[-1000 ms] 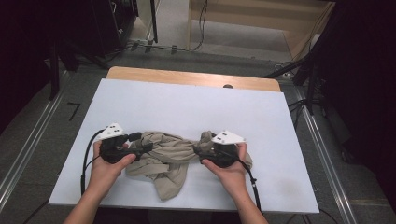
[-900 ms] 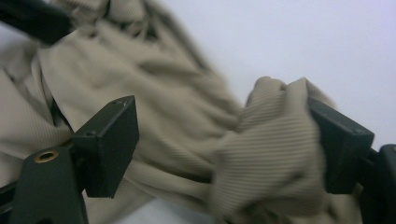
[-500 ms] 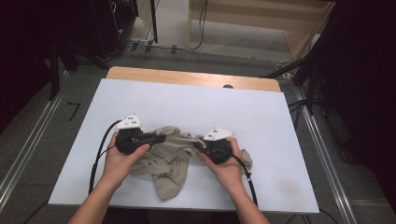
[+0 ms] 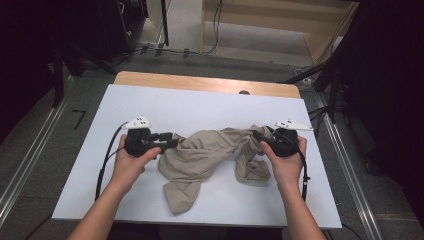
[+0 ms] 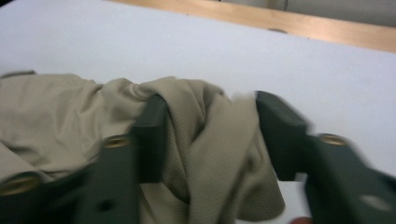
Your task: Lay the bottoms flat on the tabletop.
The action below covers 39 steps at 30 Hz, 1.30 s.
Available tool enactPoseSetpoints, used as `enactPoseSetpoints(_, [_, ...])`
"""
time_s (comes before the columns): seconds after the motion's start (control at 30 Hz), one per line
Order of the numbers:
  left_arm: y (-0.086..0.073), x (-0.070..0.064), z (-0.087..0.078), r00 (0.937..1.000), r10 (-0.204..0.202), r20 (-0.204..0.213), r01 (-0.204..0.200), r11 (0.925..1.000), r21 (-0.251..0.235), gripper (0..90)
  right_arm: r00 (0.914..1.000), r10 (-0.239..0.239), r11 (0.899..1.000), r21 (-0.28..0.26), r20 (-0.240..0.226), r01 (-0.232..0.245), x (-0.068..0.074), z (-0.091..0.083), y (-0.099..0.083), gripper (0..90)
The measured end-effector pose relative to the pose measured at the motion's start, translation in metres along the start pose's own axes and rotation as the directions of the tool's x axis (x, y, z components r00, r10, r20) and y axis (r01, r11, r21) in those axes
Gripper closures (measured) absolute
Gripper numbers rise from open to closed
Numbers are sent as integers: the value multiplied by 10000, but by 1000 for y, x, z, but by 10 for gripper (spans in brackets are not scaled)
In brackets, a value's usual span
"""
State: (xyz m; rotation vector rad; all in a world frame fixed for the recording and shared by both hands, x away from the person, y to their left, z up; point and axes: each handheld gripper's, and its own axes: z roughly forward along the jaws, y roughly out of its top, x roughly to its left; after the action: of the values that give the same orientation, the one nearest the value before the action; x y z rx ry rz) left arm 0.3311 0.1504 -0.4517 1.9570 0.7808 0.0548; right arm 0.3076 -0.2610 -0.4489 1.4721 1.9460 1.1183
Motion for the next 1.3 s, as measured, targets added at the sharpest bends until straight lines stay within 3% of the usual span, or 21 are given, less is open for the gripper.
enactPoseSetpoints(0.1, [-22,-19,21,9981,406,472,-449,9945,946,345,9982,-460,9978,-489,-380,441,4,-7,-8,258])
enactPoseSetpoints(0.17, [-27,-23,28,9977,591,340,-631,9891,1329,288,9964,-585,9971,-533,-617,552,6,-8,-10,245])
enactPoseSetpoints(0.2, [-36,-27,40,9963,827,248,-859,9769,1959,286,9902,-986,9949,-300,-993,961,14,-4,-15,206])
enactPoseSetpoints(0.27, [-40,-29,45,9954,958,71,-950,9716,2167,348,9856,-1276,9913,169,-1106,1302,21,5,-20,185])
enactPoseSetpoints(0.3, [-43,-30,49,9935,1085,-355,-972,9669,2358,348,9856,-1276,9913,169,-1106,1302,21,5,-20,185])
enactPoseSetpoints(0.37, [-43,-28,49,9909,1207,-594,-1033,9656,2385,787,9786,-1627,9822,736,-1258,1728,30,19,-25,167])
enactPoseSetpoints(0.43, [-38,-25,44,9967,777,-215,-713,9739,2156,892,9738,-1708,9690,1533,-1499,1936,36,39,-31,160])
enactPoseSetpoints(0.5, [-26,-22,30,9968,782,-162,-748,9851,1548,900,9767,-1920,9534,2177,-959,2088,39,51,-36,267])
enactPoseSetpoints(0.53, [-26,-22,30,9968,782,-162,-748,9851,1548,900,9745,-2065,9480,2285,-879,2215,40,54,-38,396])
enactPoseSetpoints(0.57, [-22,-21,25,9973,709,-209,-676,9892,1298,900,9745,-2065,9480,2285,-879,2215,40,54,-38,396])
enactPoseSetpoints(0.6, [-12,-14,13,9986,460,-246,-438,9955,836,900,9720,-2157,9481,2180,-929,2312,38,56,-39,652])
enactPoseSetpoints(0.63, [-12,-14,13,9986,460,-246,-438,9955,836,900,9720,-2157,9481,2180,-929,2312,38,56,-39,652])
enactPoseSetpoints(0.67, [-7,-11,7,9984,430,-365,-407,9972,629,900,9754,-2045,9597,1796,-825,2164,35,51,-35,834])
enactPoseSetpoints(0.8, [14,6,-17,9964,49,-852,-74,9995,-299,900,9837,-1739,9772,1154,-469,1782,26,38,-21,857])
enactPoseSetpoints(0.87, [22,12,-33,9953,-287,-929,204,9958,-895,900,9896,-1323,9910,148,-569,1333,19,18,-3,858])
enactPoseSetpoints(0.97, [21,5,-42,9970,-70,-767,-4,9954,-958,900,9864,-1469,9890,-269,-741,1453,23,3,1,858])
enactPoseSetpoints(1.0, [10,-8,-50,9980,259,-574,-307,9961,-833,900,9760,-2048,9782,-500,-739,2015,36,-19,-4,857])
enactPoseSetpoints(1.1, [-8,-22,-57,9987,376,-334,-400,9963,-763,900,9704,-2287,9727,-592,-778,2245,44,-34,-19,857])
enactPoseSetpoints(1.13, [-23,-30,-60,9987,476,-174,-486,9971,-592,900,9657,-2395,9704,-545,-999,2351,55,-50,-47,856])
enactPoseSetpoints(1.2, [-56,-50,-65,9983,528,262,-526,9986,-79,900,9618,-2429,9700,-435,-1260,2393,62,-60,-73,857])
enactPoseSetpoints(1.3, [-78,-64,-65,9952,723,659,-758,9958,523,900,9557,-2460,9687,-85,-1615,2480,75,-80,-110,858])
